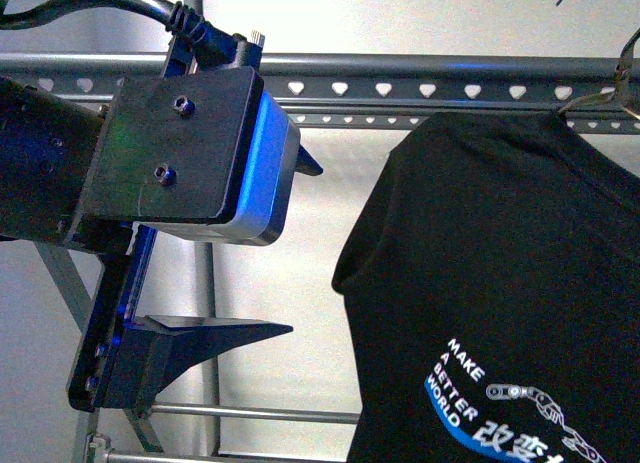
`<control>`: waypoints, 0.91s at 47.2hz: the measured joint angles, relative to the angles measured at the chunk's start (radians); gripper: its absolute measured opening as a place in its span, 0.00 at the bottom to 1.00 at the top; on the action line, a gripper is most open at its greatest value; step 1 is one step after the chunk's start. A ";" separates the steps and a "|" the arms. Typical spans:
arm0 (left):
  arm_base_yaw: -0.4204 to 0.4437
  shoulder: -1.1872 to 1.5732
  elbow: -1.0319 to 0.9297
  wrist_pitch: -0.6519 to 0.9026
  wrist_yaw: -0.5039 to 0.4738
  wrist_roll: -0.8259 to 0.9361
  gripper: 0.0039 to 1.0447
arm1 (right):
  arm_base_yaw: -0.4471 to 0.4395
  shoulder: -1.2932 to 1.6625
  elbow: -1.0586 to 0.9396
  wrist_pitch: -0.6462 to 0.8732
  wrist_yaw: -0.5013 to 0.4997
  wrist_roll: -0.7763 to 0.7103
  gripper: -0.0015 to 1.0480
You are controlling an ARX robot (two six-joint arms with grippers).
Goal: Hang clothes on hanger
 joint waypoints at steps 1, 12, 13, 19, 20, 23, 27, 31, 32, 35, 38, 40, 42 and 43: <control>0.000 0.000 0.000 0.000 0.000 0.000 0.98 | -0.001 0.007 0.013 -0.006 0.000 0.022 0.09; 0.008 -0.011 0.000 0.032 -0.112 -0.061 0.97 | 0.001 0.049 0.072 -0.032 0.003 0.139 0.09; 0.007 -0.019 0.000 0.071 -0.213 -0.145 0.95 | 0.003 0.052 0.072 -0.032 0.005 0.151 0.09; 0.017 -0.115 0.055 0.198 -0.761 -0.761 0.94 | 0.020 0.060 0.072 -0.033 0.027 0.175 0.09; 0.020 -0.135 0.066 0.202 -0.823 -0.921 0.94 | 0.022 0.062 0.072 -0.033 0.030 0.181 0.09; 0.021 -0.164 0.073 0.205 -0.857 -1.205 0.94 | 0.031 0.062 0.072 -0.032 0.039 0.193 0.09; 0.040 -0.137 0.095 0.156 -0.692 -1.269 0.94 | 0.058 0.055 0.072 -0.030 0.027 0.216 0.09; 0.057 -0.067 0.197 0.182 -0.576 -1.162 0.94 | 0.071 0.055 0.078 -0.033 0.021 0.233 0.09; 0.059 -0.064 0.216 0.187 -0.597 -1.167 0.94 | 0.072 0.055 0.081 -0.035 0.022 0.237 0.09; 0.070 -0.073 0.254 0.206 -0.689 -1.228 0.94 | 0.073 0.057 0.095 -0.042 0.025 0.249 0.09; 0.082 -0.106 0.256 0.223 -0.776 -1.312 0.94 | 0.073 0.063 0.111 -0.045 0.029 0.264 0.09; 0.093 -0.144 0.241 0.226 -0.820 -1.375 0.94 | 0.073 0.068 0.126 -0.047 0.030 0.278 0.09; 0.106 -0.190 0.209 0.228 -0.846 -1.459 0.94 | 0.072 0.074 0.142 -0.047 0.035 0.291 0.09; 0.118 -0.226 0.179 0.225 -0.845 -1.507 0.94 | 0.072 0.082 0.154 -0.048 0.041 0.300 0.09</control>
